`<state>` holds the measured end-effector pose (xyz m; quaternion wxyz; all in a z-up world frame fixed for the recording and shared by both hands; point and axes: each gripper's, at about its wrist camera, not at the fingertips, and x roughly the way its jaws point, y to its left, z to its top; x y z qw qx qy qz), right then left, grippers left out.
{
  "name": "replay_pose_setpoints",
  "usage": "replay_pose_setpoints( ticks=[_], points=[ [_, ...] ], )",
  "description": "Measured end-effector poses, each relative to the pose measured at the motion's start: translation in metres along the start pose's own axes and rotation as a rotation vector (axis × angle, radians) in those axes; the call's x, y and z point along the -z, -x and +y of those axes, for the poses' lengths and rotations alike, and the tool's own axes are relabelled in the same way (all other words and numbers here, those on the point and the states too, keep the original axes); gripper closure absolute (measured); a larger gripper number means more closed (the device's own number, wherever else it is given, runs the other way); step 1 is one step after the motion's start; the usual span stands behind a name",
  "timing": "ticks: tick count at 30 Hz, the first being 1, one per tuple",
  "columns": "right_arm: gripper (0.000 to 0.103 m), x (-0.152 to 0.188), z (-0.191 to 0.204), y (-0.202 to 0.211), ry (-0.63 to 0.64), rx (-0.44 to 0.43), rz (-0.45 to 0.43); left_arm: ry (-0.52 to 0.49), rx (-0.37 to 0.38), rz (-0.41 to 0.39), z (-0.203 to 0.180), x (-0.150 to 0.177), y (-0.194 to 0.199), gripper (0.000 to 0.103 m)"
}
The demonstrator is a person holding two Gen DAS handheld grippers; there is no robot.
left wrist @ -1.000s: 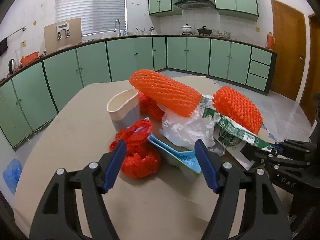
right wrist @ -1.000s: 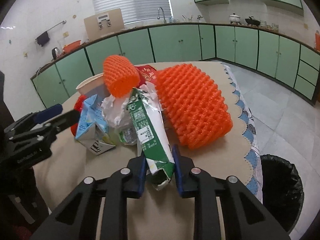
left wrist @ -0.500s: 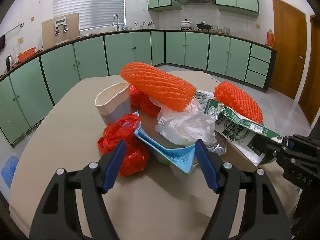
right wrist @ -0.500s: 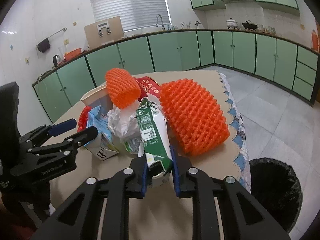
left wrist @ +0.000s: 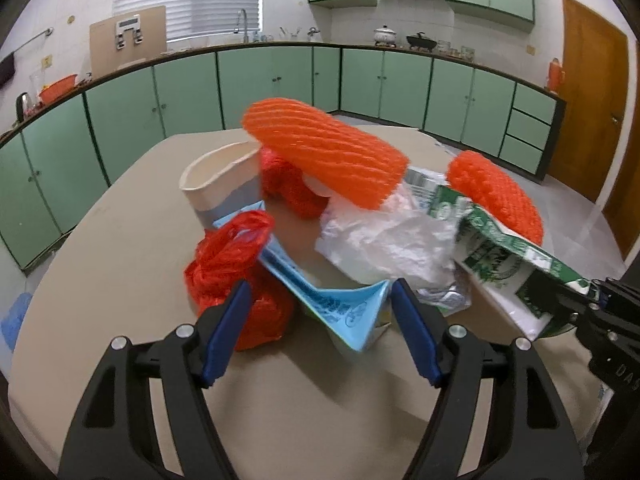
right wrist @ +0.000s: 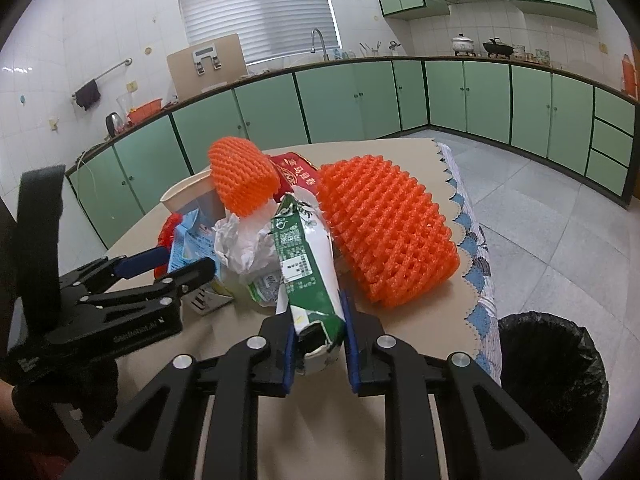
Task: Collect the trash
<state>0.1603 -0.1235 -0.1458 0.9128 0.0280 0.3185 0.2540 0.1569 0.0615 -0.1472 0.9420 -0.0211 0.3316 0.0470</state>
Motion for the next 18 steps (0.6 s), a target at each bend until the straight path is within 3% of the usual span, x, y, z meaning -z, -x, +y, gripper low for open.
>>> replay_pose_setpoints(
  ticks=[8, 18],
  points=[
    [0.083, -0.001, 0.001, 0.000, 0.006, -0.006, 0.001, 0.015, -0.050, 0.012, 0.032, 0.011, 0.019, 0.033],
    [0.081, 0.004, 0.004, -0.009, 0.009, -0.012, 0.032, 0.039, -0.005, 0.009, 0.025, 0.005, 0.021, 0.035]
  ],
)
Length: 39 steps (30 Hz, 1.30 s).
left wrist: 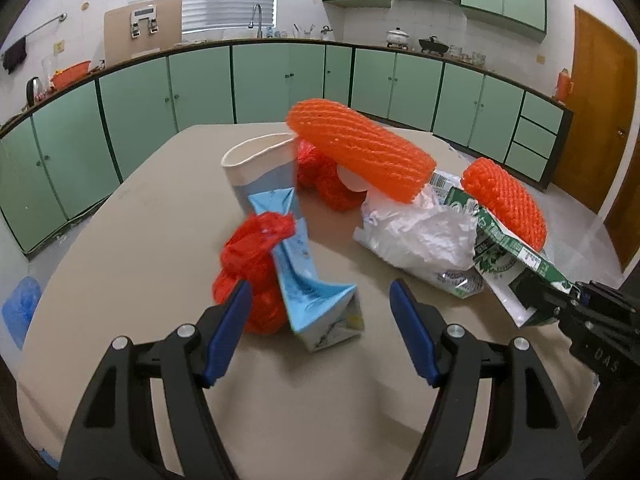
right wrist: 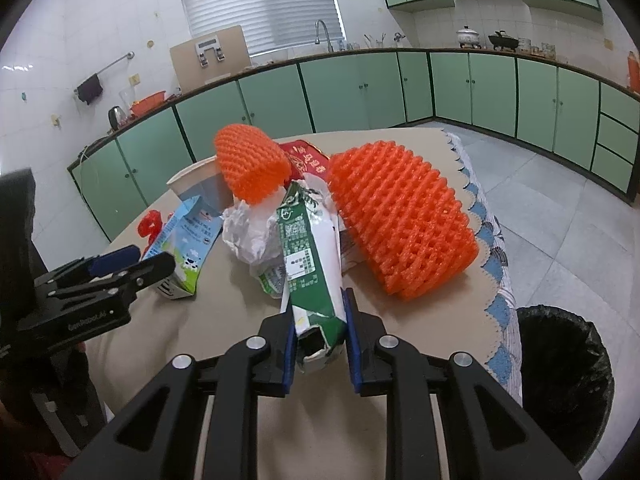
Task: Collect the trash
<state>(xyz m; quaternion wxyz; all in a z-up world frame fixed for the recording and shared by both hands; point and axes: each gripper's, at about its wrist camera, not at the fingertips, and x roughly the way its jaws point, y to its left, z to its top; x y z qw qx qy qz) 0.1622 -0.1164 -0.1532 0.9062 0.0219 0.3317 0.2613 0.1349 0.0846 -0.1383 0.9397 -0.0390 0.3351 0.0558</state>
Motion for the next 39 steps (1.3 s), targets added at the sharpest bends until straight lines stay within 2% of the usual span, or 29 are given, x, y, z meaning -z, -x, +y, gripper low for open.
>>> replay_pose_setpoints(
  ticks=[5, 7, 10, 15, 17, 21, 25, 28, 32, 36, 39],
  points=[
    [0.081, -0.002, 0.001, 0.002, 0.008, 0.011, -0.008, 0.002, -0.006, 0.016, 0.000, -0.001, -0.014, 0.047],
    [0.078, -0.002, 0.001, 0.001, 0.004, 0.016, -0.011, 0.000, -0.006, 0.014, 0.001, -0.001, -0.016, 0.050],
    [0.071, -0.003, -0.001, 0.000, -0.010, 0.026, -0.014, 0.008, 0.014, 0.018, 0.003, 0.000, -0.018, 0.061],
    [0.071, -0.003, -0.001, -0.007, -0.017, 0.019, 0.002, 0.016, 0.019, 0.013, 0.003, 0.001, -0.016, 0.066],
    [0.075, -0.002, 0.002, -0.008, -0.005, 0.008, 0.013, 0.019, 0.021, 0.009, 0.004, 0.003, -0.014, 0.067],
    [0.078, -0.001, 0.014, -0.005, 0.056, 0.024, 0.016, 0.016, 0.019, -0.010, 0.009, 0.004, -0.003, 0.069],
    [0.078, -0.002, 0.017, 0.002, 0.048, 0.009, 0.016, -0.038, 0.019, -0.042, 0.010, 0.009, 0.019, 0.069],
    [0.078, 0.000, 0.019, 0.001, 0.056, 0.009, 0.026, -0.055, 0.028, -0.027, 0.011, 0.014, 0.025, 0.069],
    [0.078, 0.002, 0.014, -0.007, 0.026, 0.004, 0.044, -0.049, 0.030, 0.008, 0.012, 0.018, 0.014, 0.068],
    [0.068, 0.001, 0.012, -0.013, 0.010, 0.018, 0.035, -0.032, 0.019, 0.017, 0.014, 0.017, 0.003, 0.058],
    [0.064, 0.001, 0.009, -0.019, -0.011, 0.010, 0.038, -0.014, 0.020, 0.023, 0.016, 0.014, -0.004, 0.055]
  ],
)
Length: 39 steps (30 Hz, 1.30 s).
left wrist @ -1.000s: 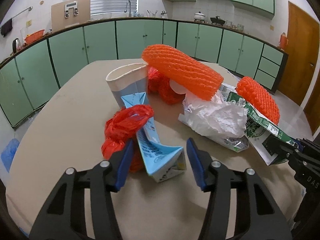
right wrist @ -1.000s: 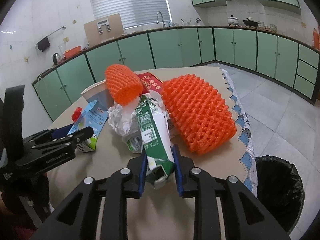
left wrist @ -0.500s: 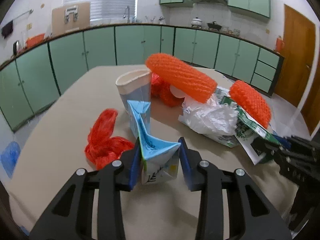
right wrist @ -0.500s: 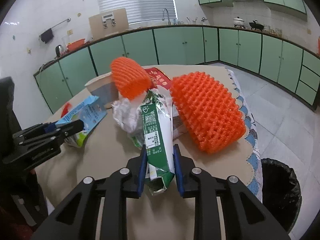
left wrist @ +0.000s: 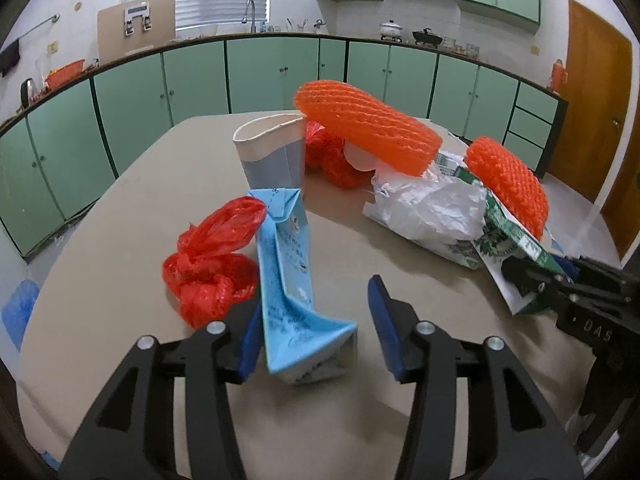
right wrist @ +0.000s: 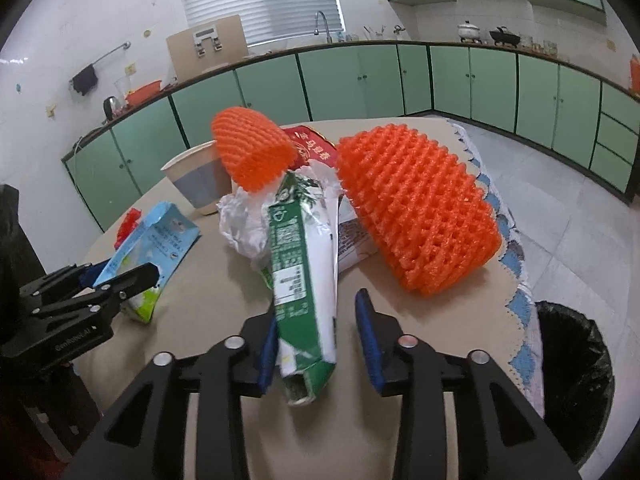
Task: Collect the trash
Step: 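Grasp the blue drink carton with the left tool while the right lifts the milk carton, then carry both cartons toward the black bin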
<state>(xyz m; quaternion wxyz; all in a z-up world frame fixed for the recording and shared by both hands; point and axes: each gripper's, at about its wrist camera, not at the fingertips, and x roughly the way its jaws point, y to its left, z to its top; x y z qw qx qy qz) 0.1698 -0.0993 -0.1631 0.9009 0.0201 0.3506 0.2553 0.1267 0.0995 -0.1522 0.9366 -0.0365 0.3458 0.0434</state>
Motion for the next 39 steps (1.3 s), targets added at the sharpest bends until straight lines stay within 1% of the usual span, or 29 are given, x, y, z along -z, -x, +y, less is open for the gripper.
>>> replay_pose_setpoints(
  ticks=[1, 2, 3, 4, 10, 12, 15, 19, 24, 27, 30, 33, 39],
  points=[
    [0.064, 0.001, 0.001, -0.002, 0.000, -0.001, 0.002, 0.000, -0.005, 0.001, -0.001, -0.001, -0.002, 0.055],
    [0.064, 0.001, 0.003, -0.004, 0.006, 0.002, 0.006, -0.001, -0.008, 0.006, -0.001, -0.001, -0.004, 0.058],
    [0.066, 0.001, 0.004, -0.006, 0.012, 0.001, 0.013, 0.003, -0.007, 0.013, -0.002, -0.002, -0.006, 0.068],
    [0.073, 0.001, 0.006, -0.007, 0.015, -0.007, 0.018, 0.008, -0.006, 0.017, -0.002, -0.001, -0.007, 0.070],
    [0.075, -0.001, 0.011, 0.004, 0.039, 0.008, 0.003, 0.021, -0.009, 0.001, -0.001, -0.003, 0.002, 0.070],
    [0.076, -0.003, 0.011, 0.012, 0.038, 0.007, -0.014, 0.020, -0.004, -0.014, -0.001, -0.005, 0.010, 0.070],
    [0.081, -0.007, 0.011, 0.025, 0.041, 0.016, -0.041, 0.009, -0.001, -0.040, -0.004, -0.008, 0.020, 0.070],
    [0.082, -0.011, 0.010, 0.036, 0.040, 0.023, -0.058, 0.001, 0.017, -0.071, -0.009, -0.013, 0.034, 0.070],
    [0.082, -0.005, 0.008, 0.031, 0.039, 0.015, -0.032, -0.016, 0.034, -0.051, -0.018, -0.009, 0.031, 0.070],
    [0.079, -0.002, 0.008, 0.026, 0.031, 0.011, -0.019, -0.018, 0.035, -0.030, -0.019, -0.002, 0.026, 0.070],
    [0.081, -0.002, 0.012, 0.028, 0.043, 0.018, -0.032, -0.019, 0.036, -0.018, -0.019, 0.002, 0.026, 0.070],
    [0.083, -0.008, 0.018, 0.036, 0.065, 0.030, -0.053, -0.017, 0.037, -0.035, -0.016, -0.003, 0.032, 0.070],
    [0.085, -0.017, 0.021, 0.058, 0.057, 0.034, -0.108, -0.008, 0.058, -0.081, -0.020, -0.015, 0.048, 0.070]
  ],
)
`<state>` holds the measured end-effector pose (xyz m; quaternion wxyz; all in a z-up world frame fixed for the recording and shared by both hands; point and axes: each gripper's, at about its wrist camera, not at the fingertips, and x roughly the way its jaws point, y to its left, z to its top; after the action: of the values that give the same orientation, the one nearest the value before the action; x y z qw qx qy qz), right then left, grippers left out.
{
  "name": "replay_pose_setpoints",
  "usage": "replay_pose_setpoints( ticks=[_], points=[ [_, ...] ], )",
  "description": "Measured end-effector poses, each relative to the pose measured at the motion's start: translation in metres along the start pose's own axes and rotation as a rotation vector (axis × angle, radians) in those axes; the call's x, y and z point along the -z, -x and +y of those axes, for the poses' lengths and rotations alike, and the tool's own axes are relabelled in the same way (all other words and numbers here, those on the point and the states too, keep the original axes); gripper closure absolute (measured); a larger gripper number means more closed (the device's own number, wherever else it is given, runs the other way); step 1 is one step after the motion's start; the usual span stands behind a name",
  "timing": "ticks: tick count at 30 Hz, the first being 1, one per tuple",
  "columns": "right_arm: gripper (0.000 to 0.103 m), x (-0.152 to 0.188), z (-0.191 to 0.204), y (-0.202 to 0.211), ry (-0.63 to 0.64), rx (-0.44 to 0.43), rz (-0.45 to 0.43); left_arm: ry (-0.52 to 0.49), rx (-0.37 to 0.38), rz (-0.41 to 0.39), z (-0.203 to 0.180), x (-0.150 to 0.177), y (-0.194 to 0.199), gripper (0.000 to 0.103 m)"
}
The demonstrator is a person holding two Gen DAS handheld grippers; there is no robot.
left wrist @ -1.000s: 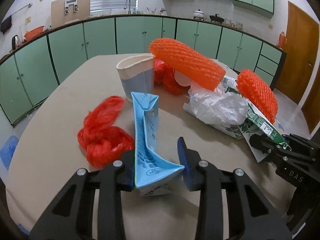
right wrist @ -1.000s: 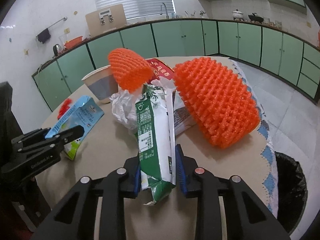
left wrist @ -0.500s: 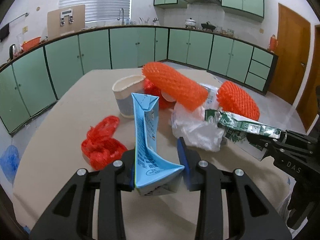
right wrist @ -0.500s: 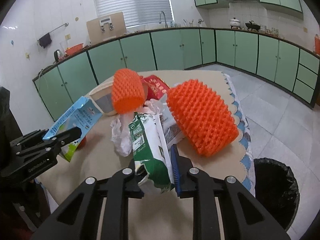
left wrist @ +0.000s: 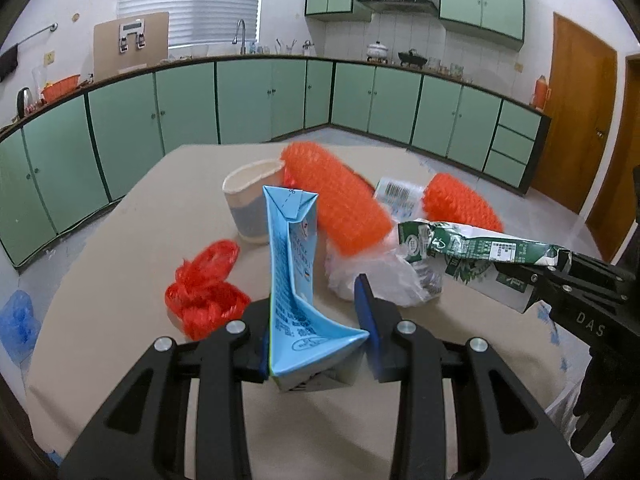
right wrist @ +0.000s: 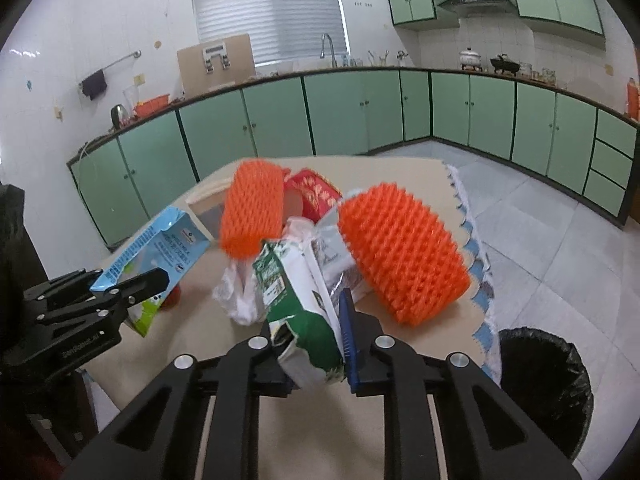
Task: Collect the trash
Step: 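Carry both cartons toward the black bin, then open the right tool over the bin to drop the milk carton while the left drops the blue carton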
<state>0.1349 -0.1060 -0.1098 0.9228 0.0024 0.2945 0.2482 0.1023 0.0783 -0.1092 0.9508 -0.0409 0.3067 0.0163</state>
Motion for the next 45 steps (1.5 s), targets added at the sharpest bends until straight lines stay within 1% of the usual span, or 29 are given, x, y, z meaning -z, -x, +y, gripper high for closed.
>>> replay_pose_setpoints(
  ticks=[9, 14, 20, 28, 33, 36, 40, 43, 45],
  points=[
    [0.086, -0.017, -0.003, 0.042, -0.025, 0.028, -0.115, -0.025, 0.067, -0.052, -0.022, -0.016, 0.015, 0.070],
    [0.086, -0.023, -0.019, 0.068, -0.056, 0.053, -0.174, -0.056, 0.130, -0.078, -0.047, -0.026, 0.017, 0.070],
    [0.086, -0.022, -0.045, 0.098, -0.097, 0.140, -0.221, -0.098, 0.205, -0.113, -0.079, -0.037, 0.019, 0.070],
    [0.086, -0.011, -0.088, 0.131, -0.167, 0.272, -0.247, -0.132, 0.298, -0.155, -0.127, -0.050, 0.011, 0.070],
    [0.086, 0.002, -0.116, 0.147, -0.215, 0.350, -0.250, -0.165, 0.365, -0.154, -0.162, -0.051, 0.001, 0.070],
    [0.086, 0.013, -0.132, 0.150, -0.245, 0.388, -0.239, -0.189, 0.405, -0.138, -0.188, -0.047, -0.011, 0.070],
    [0.086, 0.029, -0.162, 0.144, -0.290, 0.436, -0.188, -0.220, 0.446, -0.089, -0.212, -0.039, -0.030, 0.070],
    [0.085, 0.045, -0.183, 0.137, -0.333, 0.450, -0.151, -0.235, 0.463, -0.039, -0.228, -0.031, -0.047, 0.070],
    [0.085, 0.057, -0.196, 0.133, -0.360, 0.456, -0.128, -0.248, 0.467, -0.022, -0.236, -0.028, -0.055, 0.070]
  ],
)
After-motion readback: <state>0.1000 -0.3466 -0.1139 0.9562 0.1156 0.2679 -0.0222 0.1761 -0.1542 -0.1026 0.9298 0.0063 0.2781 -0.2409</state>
